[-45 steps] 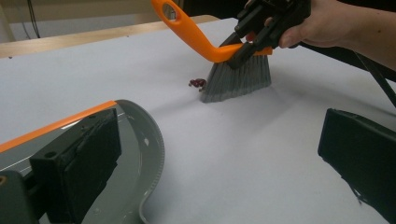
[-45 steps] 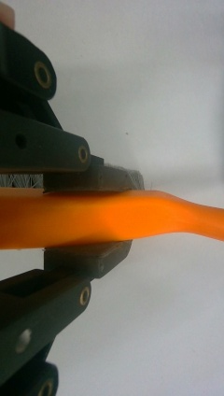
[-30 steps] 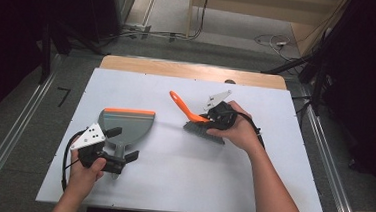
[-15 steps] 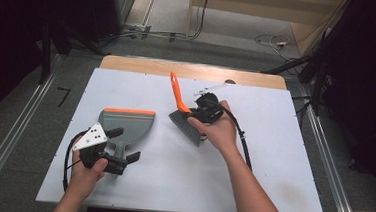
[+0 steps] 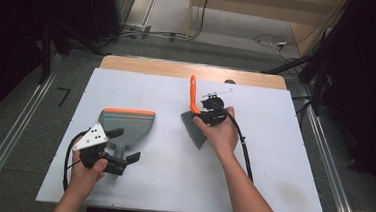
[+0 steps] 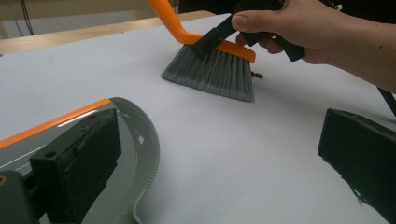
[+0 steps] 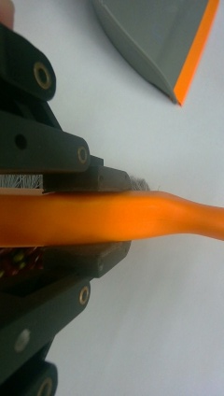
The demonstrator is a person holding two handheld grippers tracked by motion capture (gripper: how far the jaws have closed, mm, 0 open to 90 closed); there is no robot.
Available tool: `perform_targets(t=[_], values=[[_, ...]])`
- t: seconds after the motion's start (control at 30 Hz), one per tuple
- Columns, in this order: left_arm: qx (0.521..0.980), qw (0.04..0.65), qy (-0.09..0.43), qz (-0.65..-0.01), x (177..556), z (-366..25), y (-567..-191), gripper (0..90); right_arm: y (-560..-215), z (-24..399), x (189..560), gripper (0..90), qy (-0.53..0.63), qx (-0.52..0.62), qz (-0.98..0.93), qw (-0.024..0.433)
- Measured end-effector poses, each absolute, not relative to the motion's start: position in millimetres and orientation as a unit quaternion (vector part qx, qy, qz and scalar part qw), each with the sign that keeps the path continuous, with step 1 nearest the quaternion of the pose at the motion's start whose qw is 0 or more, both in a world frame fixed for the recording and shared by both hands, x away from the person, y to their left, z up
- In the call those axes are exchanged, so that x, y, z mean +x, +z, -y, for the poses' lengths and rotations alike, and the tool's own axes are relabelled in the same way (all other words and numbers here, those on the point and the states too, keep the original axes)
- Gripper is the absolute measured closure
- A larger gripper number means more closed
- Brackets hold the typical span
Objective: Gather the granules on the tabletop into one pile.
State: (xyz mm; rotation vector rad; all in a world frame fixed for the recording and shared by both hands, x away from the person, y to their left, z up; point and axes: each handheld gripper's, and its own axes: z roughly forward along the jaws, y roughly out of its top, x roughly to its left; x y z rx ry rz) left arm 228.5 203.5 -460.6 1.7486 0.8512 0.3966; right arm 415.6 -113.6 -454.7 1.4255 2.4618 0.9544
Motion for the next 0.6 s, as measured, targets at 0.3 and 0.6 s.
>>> perform_targets(t=[0.3, 0.6], values=[[0.739, 0.546, 0.167, -0.357, 228, -201, -461, 0.0, -457, 140, 412, 67.5, 0.324, 0.501, -0.799, 0.073], [0.739, 0.546, 0.167, -0.358, 228, -202, -460, 0.0, -459, 159, 411, 67.4, 0.328, 0.514, -0.789, 0.075]])
